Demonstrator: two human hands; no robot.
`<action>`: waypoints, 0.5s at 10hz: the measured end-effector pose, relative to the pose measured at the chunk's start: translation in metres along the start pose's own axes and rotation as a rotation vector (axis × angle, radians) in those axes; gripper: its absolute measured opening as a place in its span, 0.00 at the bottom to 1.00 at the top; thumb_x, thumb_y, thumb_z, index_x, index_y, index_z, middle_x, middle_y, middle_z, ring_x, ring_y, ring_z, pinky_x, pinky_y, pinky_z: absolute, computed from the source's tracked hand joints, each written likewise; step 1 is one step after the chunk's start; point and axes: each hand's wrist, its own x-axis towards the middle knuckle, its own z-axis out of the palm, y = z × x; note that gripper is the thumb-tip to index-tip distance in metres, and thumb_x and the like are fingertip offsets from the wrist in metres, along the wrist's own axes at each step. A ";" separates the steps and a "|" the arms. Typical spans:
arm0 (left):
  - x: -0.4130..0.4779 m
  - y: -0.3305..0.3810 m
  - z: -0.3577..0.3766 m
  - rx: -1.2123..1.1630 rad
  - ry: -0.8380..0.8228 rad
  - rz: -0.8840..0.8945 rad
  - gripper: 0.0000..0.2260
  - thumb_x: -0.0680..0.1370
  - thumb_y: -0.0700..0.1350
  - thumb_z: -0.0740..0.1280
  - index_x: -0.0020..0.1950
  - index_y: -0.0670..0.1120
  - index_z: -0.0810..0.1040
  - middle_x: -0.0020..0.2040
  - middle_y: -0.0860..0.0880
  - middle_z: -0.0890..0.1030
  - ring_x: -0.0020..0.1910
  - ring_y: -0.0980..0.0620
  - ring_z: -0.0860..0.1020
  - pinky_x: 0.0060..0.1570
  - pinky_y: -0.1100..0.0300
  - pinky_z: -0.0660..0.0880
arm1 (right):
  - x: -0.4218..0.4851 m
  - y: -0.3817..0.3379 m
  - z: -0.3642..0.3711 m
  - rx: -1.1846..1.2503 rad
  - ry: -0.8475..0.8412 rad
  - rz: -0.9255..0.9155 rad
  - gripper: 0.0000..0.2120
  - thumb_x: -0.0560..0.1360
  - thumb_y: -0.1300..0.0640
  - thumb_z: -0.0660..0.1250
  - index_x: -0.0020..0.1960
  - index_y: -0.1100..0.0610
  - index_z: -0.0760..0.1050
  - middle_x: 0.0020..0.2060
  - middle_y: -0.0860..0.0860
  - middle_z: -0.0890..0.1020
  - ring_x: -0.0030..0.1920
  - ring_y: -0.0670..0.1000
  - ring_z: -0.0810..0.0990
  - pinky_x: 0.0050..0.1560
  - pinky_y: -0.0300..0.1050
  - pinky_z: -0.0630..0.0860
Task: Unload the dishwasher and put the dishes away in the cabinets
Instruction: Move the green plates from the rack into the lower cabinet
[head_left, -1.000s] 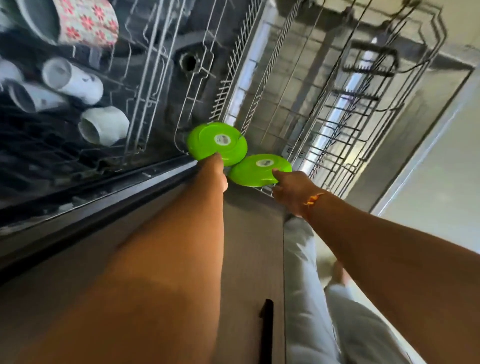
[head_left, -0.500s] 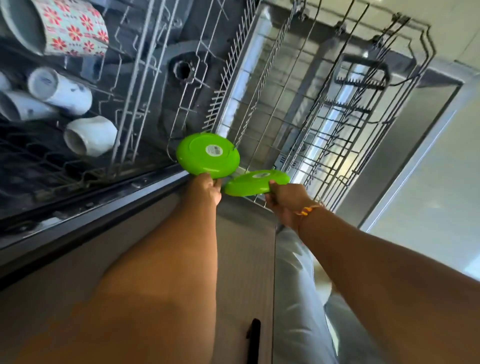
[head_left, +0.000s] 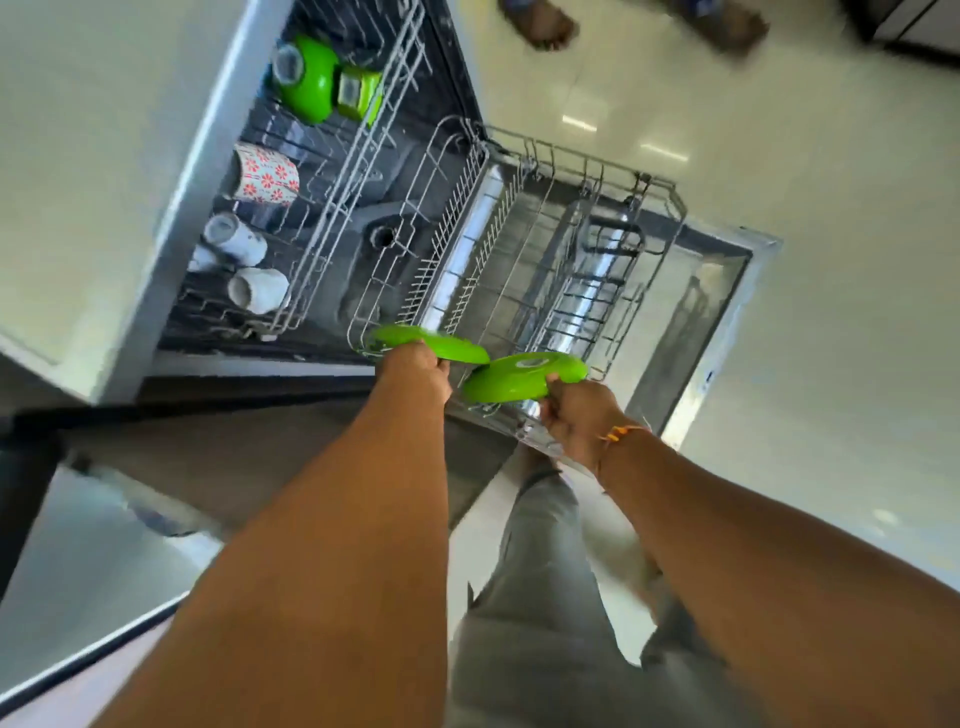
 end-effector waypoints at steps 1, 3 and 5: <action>-0.105 -0.010 0.011 -0.018 -0.063 0.077 0.18 0.82 0.37 0.57 0.72 0.38 0.68 0.69 0.41 0.74 0.61 0.47 0.79 0.37 0.64 0.79 | -0.048 -0.022 -0.047 -0.032 -0.063 -0.108 0.07 0.81 0.62 0.64 0.45 0.55 0.75 0.33 0.51 0.78 0.24 0.43 0.75 0.24 0.34 0.73; -0.227 -0.100 -0.003 -0.058 -0.220 0.223 0.17 0.81 0.35 0.60 0.69 0.34 0.69 0.60 0.38 0.79 0.45 0.50 0.79 0.47 0.59 0.80 | -0.133 -0.039 -0.155 -0.152 -0.122 -0.294 0.07 0.81 0.62 0.64 0.46 0.54 0.76 0.35 0.52 0.77 0.29 0.45 0.73 0.29 0.36 0.73; -0.309 -0.199 -0.046 -0.155 -0.314 0.086 0.04 0.81 0.34 0.61 0.53 0.41 0.73 0.46 0.44 0.78 0.43 0.50 0.79 0.49 0.57 0.80 | -0.183 0.003 -0.256 -0.207 -0.056 -0.248 0.11 0.81 0.65 0.63 0.42 0.54 0.71 0.35 0.53 0.75 0.27 0.43 0.75 0.26 0.33 0.73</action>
